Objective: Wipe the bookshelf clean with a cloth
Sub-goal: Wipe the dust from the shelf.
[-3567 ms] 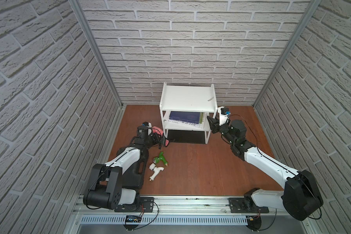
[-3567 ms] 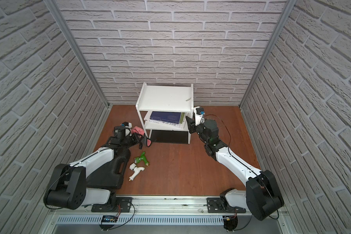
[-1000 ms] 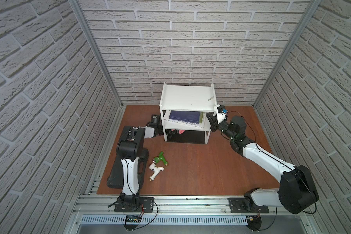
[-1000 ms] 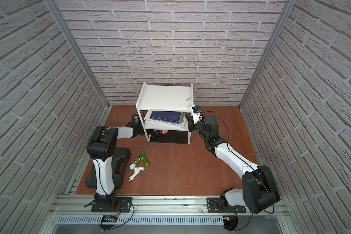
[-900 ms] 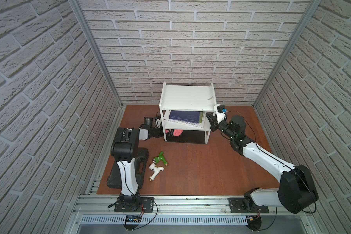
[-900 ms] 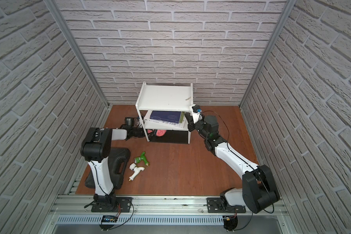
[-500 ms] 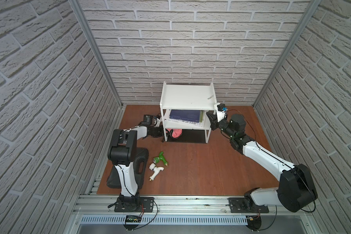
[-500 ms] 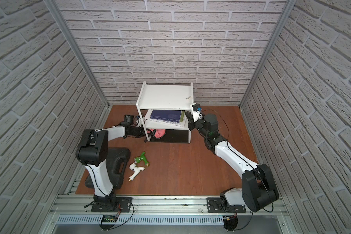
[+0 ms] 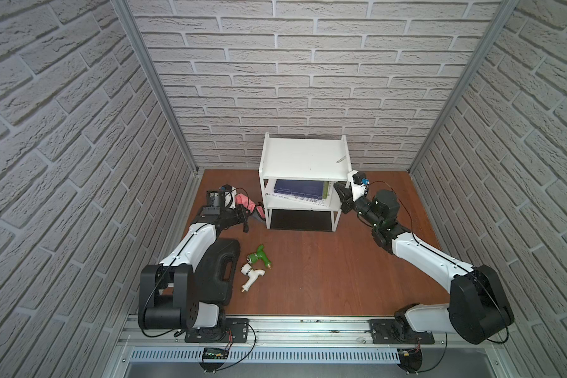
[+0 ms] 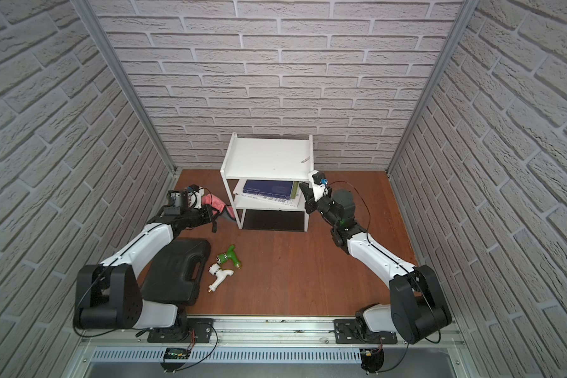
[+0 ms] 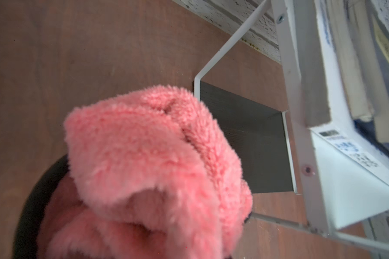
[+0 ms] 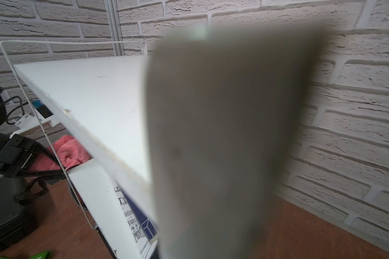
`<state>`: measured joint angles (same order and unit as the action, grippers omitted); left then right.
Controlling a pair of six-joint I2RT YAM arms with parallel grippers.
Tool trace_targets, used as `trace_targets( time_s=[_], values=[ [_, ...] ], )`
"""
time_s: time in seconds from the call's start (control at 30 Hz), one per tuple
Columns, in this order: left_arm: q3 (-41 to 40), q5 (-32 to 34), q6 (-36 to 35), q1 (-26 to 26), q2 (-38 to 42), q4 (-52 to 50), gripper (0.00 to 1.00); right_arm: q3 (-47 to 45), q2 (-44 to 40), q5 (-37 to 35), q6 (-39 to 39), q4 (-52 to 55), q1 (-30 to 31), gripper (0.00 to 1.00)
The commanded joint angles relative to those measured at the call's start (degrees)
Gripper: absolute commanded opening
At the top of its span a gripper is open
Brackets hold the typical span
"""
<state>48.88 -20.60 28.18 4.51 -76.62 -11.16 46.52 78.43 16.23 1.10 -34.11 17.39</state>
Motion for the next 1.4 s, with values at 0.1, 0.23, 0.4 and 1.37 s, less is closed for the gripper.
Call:
trace_targets(
  time_s=[0.1, 0.23, 0.4, 1.37],
  values=[
    [-0.64, 19.07, 1.88, 0.23, 10.2, -3.67, 0.0, -3.49, 1.38, 2.19, 3.33, 3.85, -0.17, 0.21],
    [1.36, 19.09, 1.7, 0.23, 13.69, -2.28, 0.0, -3.5, -0.68, 2.49, 4.27, 4.73, -0.14, 0.44],
    [12.61, 10.33, -2.18, 0.19, 7.41, -0.96, 0.0, -3.36, -3.49, 1.61, 6.68, 5.02, -0.09, 0.54],
    [54.38, -10.59, 0.69, -5.1, -31.93, 3.39, 0.0, 0.71, 0.54, 2.8, 9.1, 5.5, 0.01, 0.5]
  ],
)
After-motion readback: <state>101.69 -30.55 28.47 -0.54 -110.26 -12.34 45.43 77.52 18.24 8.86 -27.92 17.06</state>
